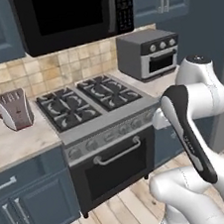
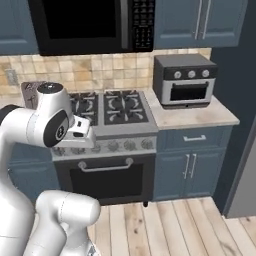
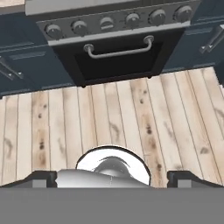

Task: Navigate to the toaster oven.

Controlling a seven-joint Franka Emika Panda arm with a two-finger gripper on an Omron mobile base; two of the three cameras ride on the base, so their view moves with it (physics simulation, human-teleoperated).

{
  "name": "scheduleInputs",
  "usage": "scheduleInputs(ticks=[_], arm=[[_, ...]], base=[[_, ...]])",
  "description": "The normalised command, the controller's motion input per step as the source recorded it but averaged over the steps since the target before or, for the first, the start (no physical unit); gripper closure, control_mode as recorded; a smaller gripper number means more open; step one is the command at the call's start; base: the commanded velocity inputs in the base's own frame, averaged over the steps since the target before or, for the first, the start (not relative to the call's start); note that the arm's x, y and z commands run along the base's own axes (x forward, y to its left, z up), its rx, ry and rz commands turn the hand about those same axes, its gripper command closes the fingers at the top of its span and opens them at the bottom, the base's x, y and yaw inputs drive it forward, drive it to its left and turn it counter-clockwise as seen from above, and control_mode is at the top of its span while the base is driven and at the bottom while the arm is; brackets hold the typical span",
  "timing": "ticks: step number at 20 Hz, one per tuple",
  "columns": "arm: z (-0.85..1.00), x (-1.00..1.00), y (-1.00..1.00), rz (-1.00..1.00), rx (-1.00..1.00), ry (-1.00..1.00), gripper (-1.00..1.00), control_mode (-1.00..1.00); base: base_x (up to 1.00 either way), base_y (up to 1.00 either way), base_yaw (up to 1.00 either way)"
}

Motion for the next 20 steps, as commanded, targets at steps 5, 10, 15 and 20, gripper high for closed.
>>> scheduleInputs(ticks=[5,10,15,20], arm=[[0.00,0.00,0.00,0.00,0.00,0.00,-1.00,1.00],[0.00,0.00,0.00,0.00,0.00,0.00,-1.00,1.00],[0.00,0.00,0.00,0.00,0.00,0.00,-1.00,1.00],[0.00,0.00,0.00,0.00,0.00,0.00,-1.00,1.00]], base=[[0.75,-0.71,0.14],[0.58,-0.77,0.15],[0.43,-0.76,0.14],[0.41,-0.61,0.14]])
